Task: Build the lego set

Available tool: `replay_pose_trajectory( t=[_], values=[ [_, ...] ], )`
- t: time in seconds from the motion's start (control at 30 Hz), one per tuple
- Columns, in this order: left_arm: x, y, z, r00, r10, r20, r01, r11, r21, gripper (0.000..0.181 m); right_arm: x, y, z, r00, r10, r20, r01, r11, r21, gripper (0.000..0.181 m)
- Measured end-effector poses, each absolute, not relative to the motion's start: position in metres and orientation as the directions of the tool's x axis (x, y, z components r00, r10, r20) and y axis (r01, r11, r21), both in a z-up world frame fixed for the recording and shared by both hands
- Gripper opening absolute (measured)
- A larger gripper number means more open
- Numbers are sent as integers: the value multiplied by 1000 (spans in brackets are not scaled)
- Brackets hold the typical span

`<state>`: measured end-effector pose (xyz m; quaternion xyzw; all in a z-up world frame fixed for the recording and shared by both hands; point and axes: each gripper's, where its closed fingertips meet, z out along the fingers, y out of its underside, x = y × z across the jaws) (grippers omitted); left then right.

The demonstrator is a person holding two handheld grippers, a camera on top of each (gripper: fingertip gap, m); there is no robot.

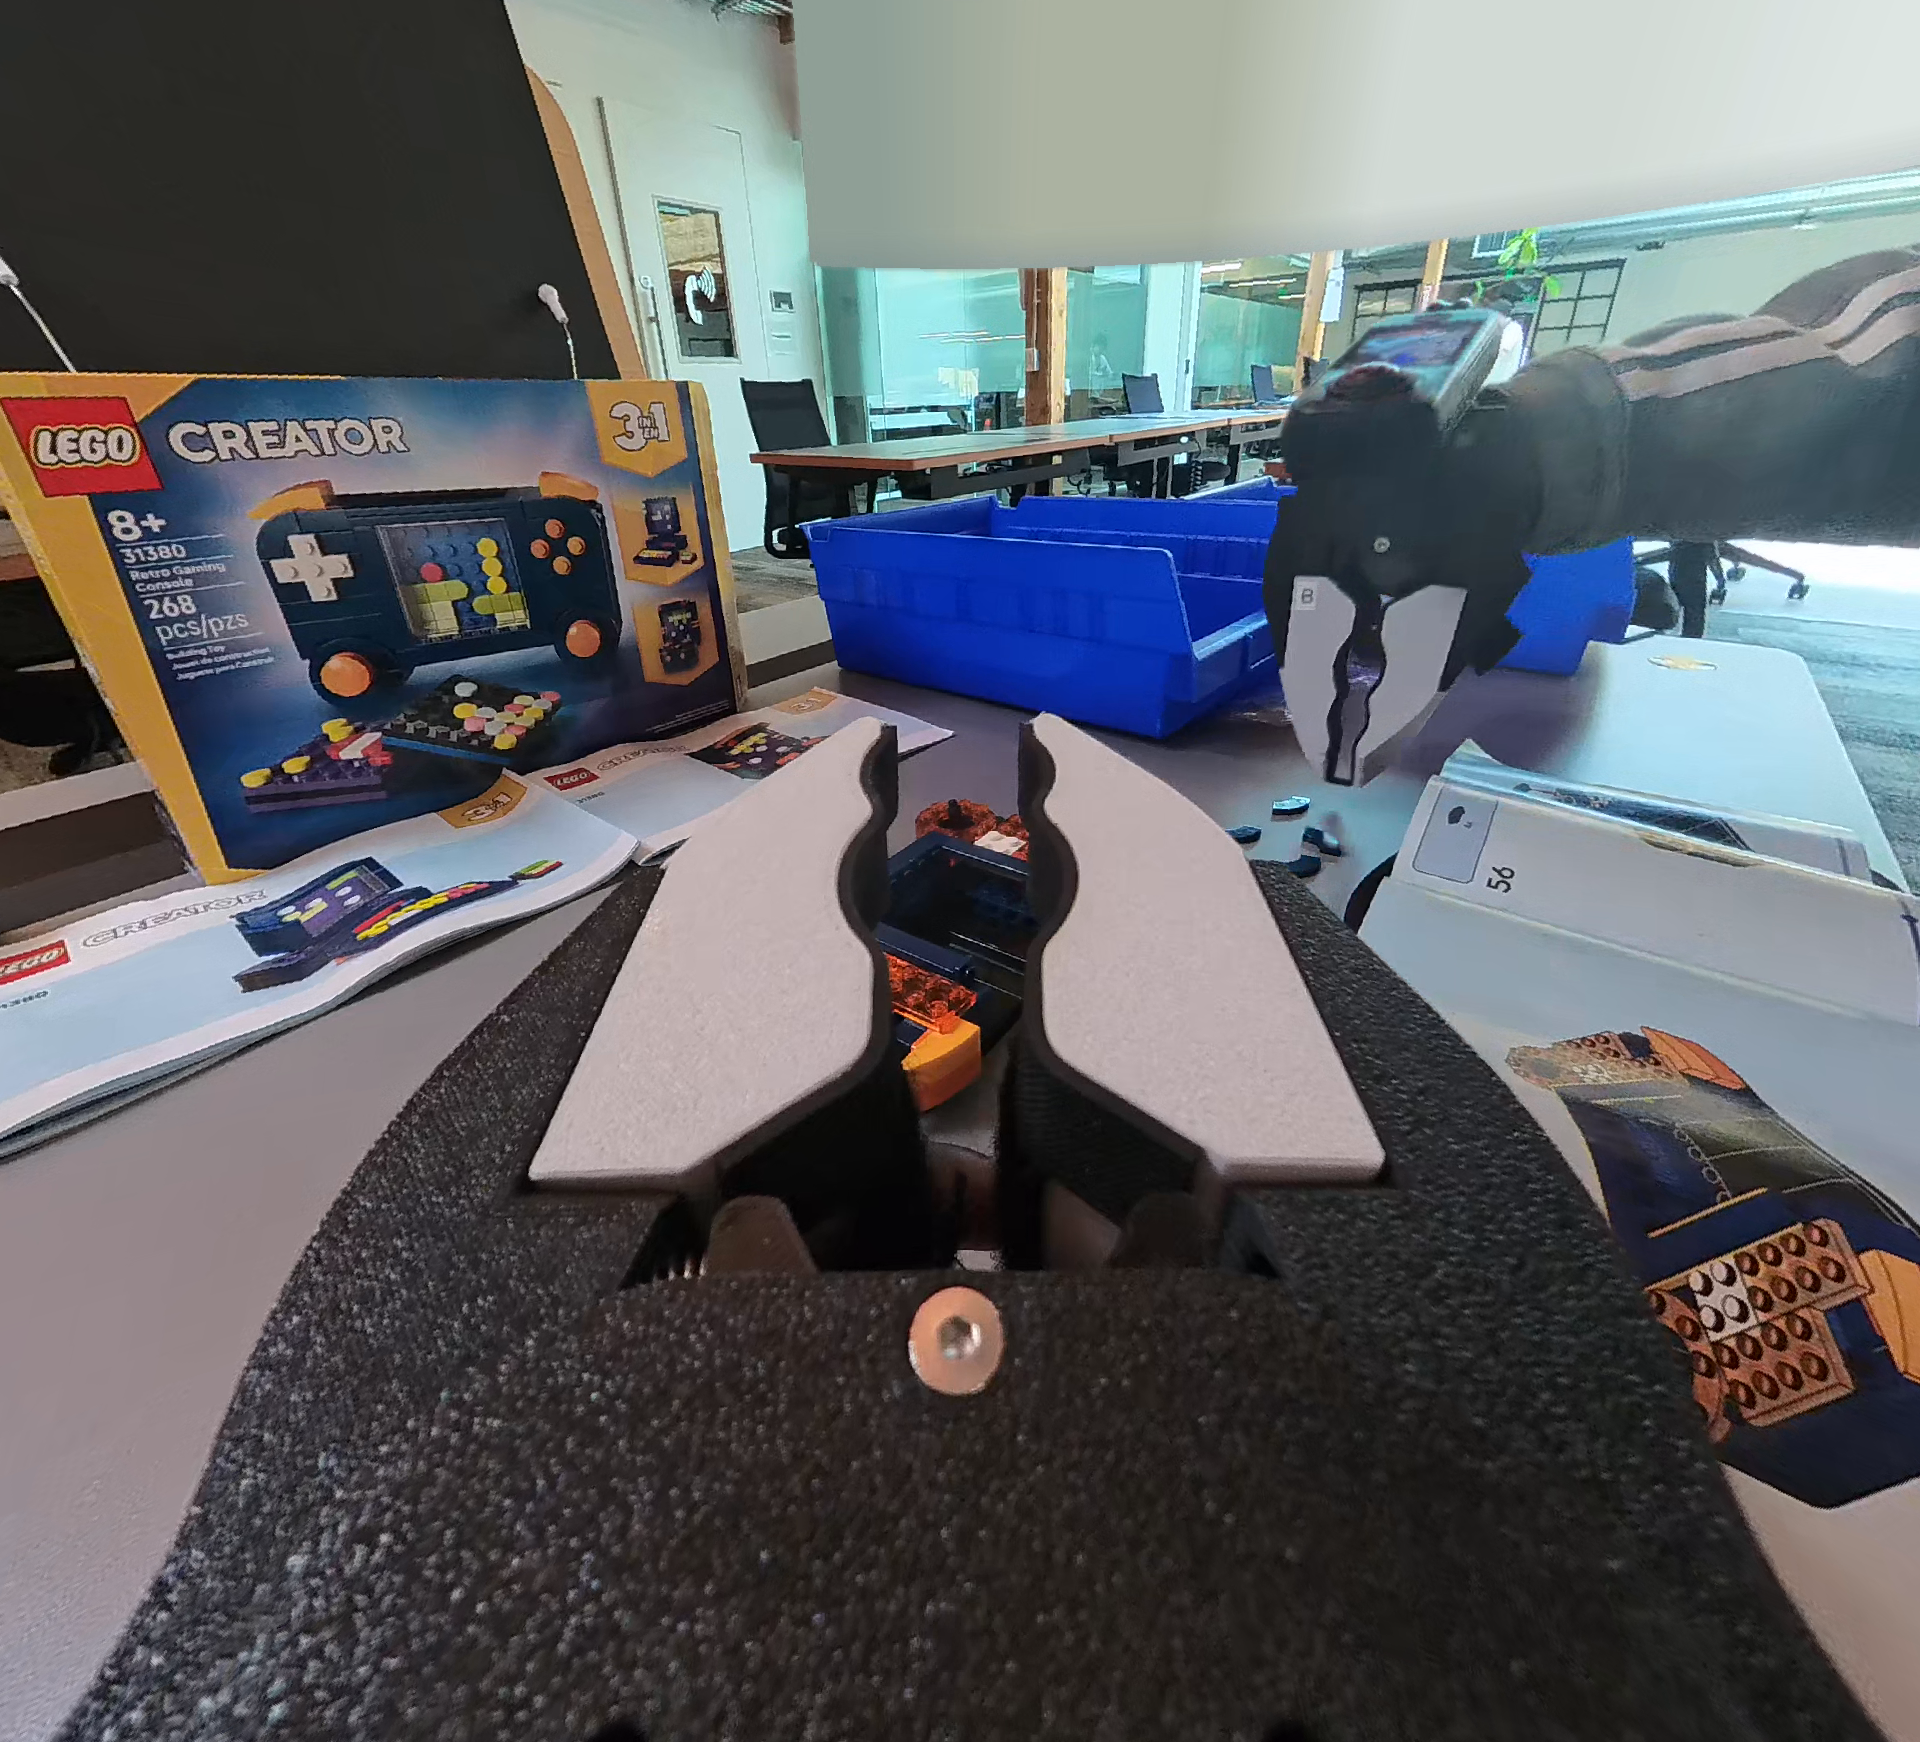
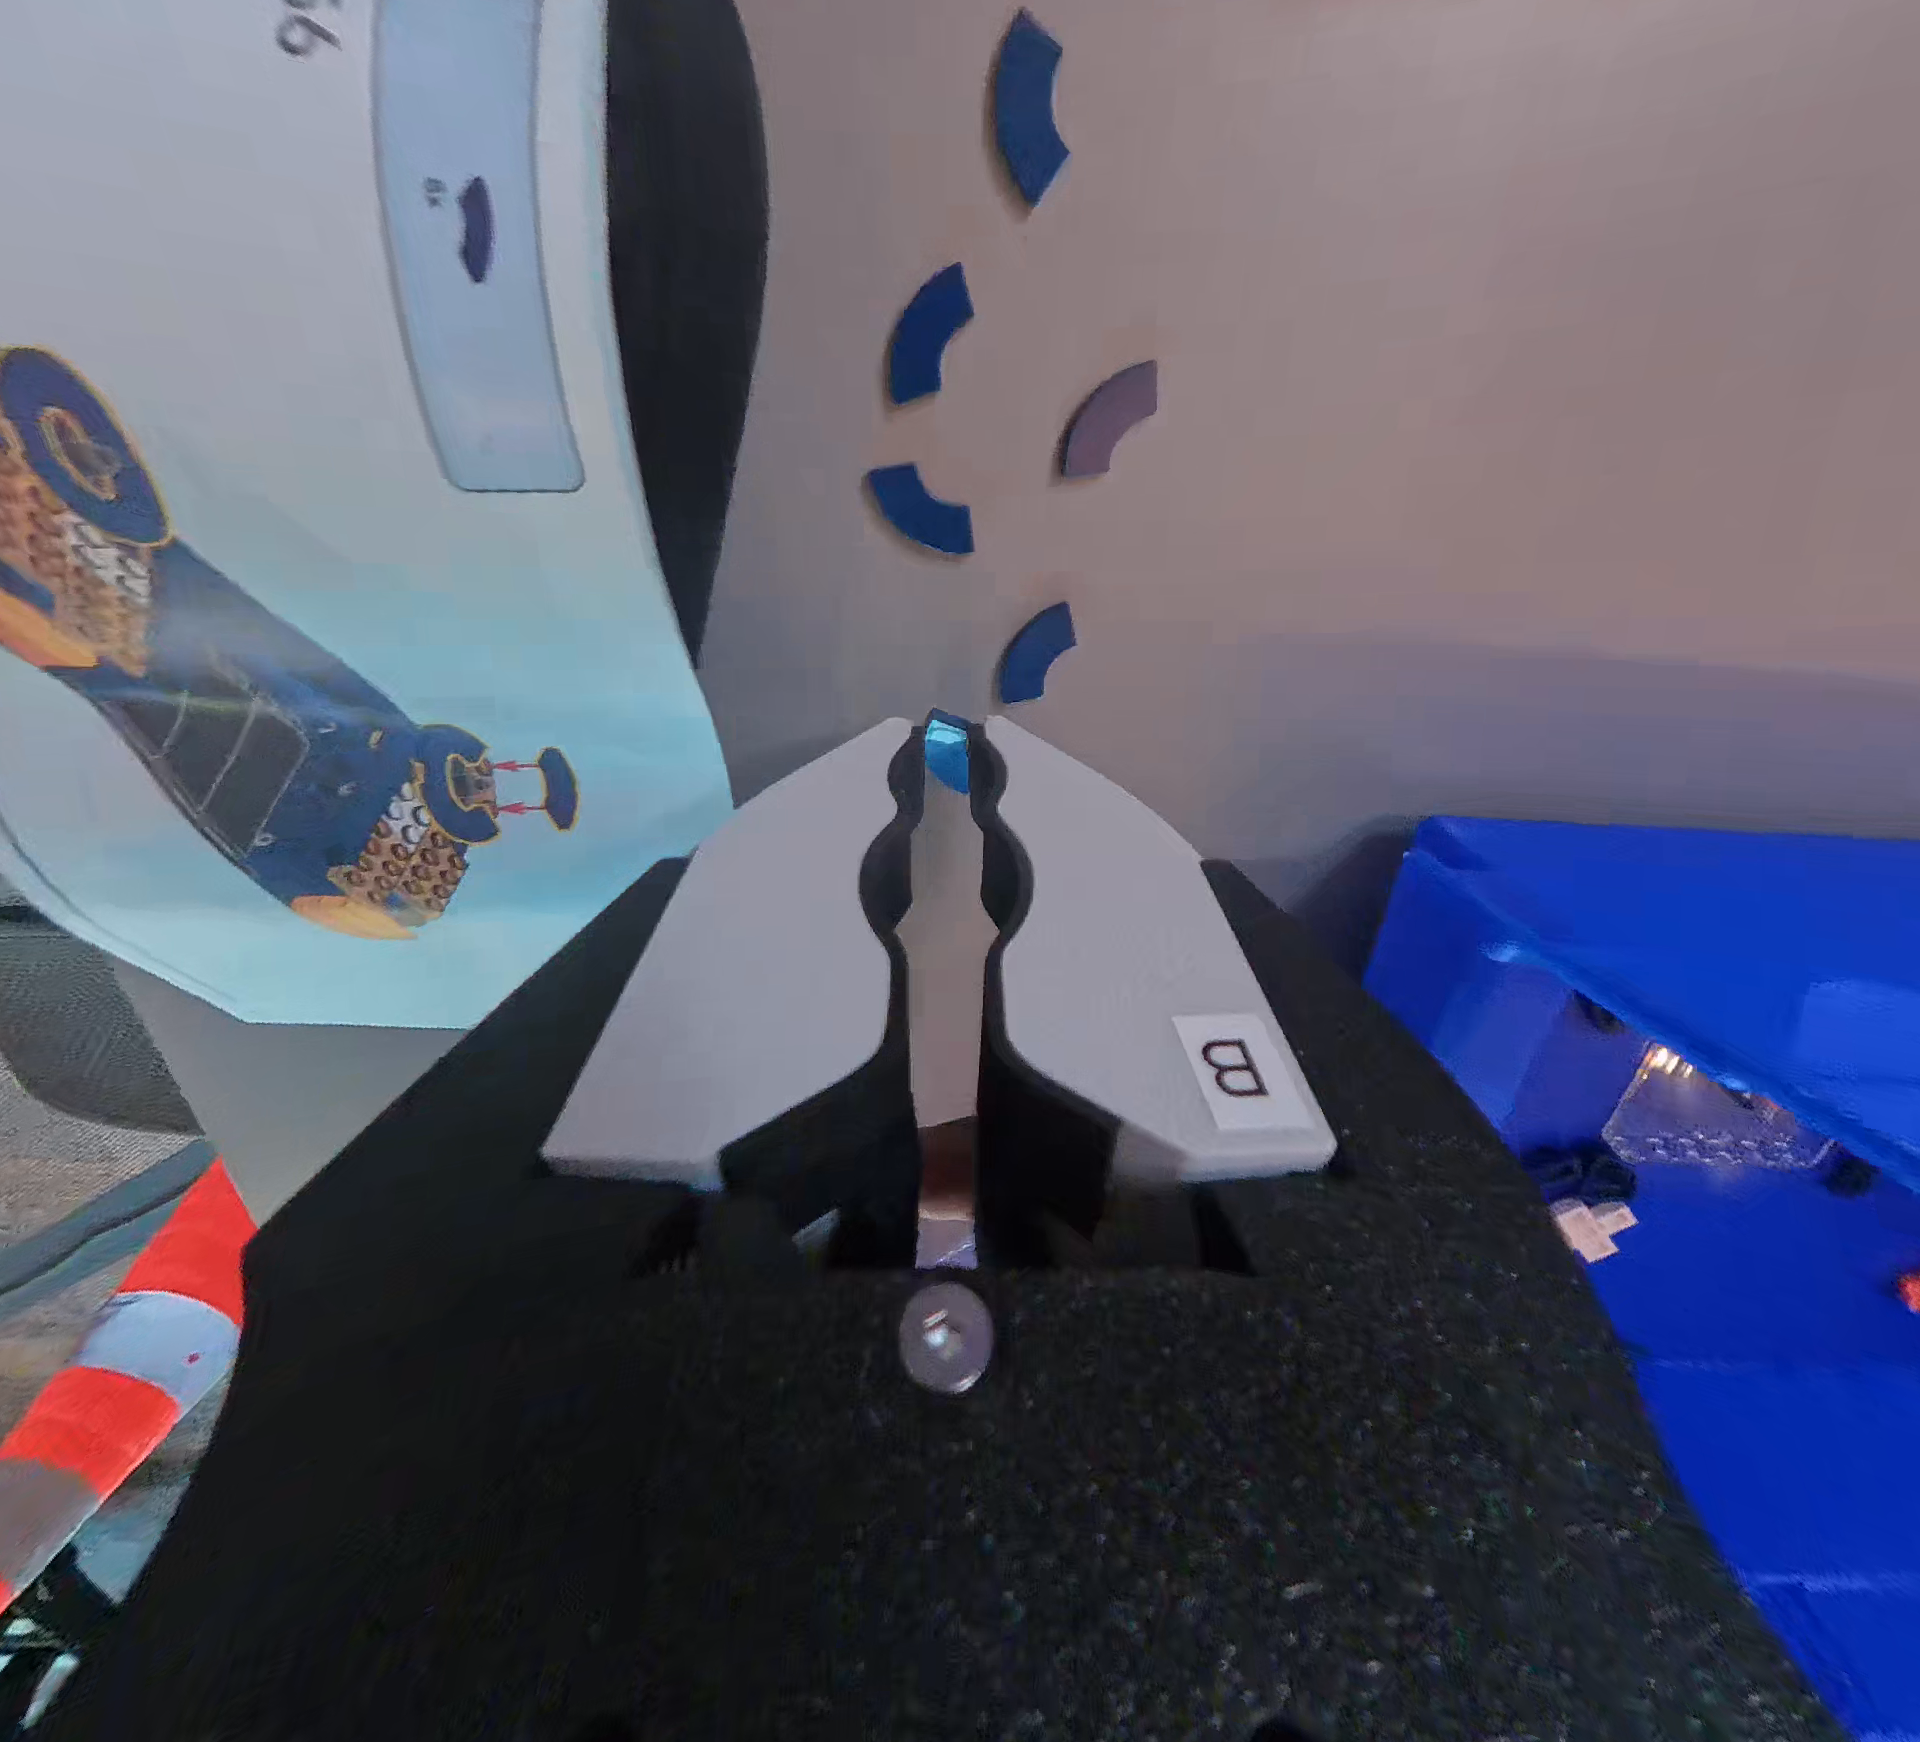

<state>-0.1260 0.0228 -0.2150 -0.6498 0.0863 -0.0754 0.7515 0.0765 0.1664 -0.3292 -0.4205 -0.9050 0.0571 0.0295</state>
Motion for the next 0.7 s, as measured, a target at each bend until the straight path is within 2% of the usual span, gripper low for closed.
replay_pose_trajectory(
  t=[0.33, 0.43, 0.53, 0.6, 0.7],
  values=[
    [-127, 23, -216, 975, -220, -33, -2, 139, -990, 22, 78, 163, -332, -642, 766, -17, 757, 631, -168, 11],
    [-127, 23, -217, 976, -217, -32, -2, 137, -991, 22, 80, 175, -295, -636, 772, 12, 749, 620, -235, 13],
    [-127, 24, -217, 974, -224, -25, 6, 134, -991, 22, 75, 234, -232, -506, 851, 143, 792, 524, -314, 21],
    [-126, 24, -217, 973, -229, -29, 2, 133, -991, 22, 90, 278, -210, -484, 862, 149, 824, 506, -255, 37],
    [-126, 24, -218, 973, -227, -35, -5, 131, -991, 22, 106, 340, -215, -600, 769, 222, 780, 624, -53, 37]
  ],
)
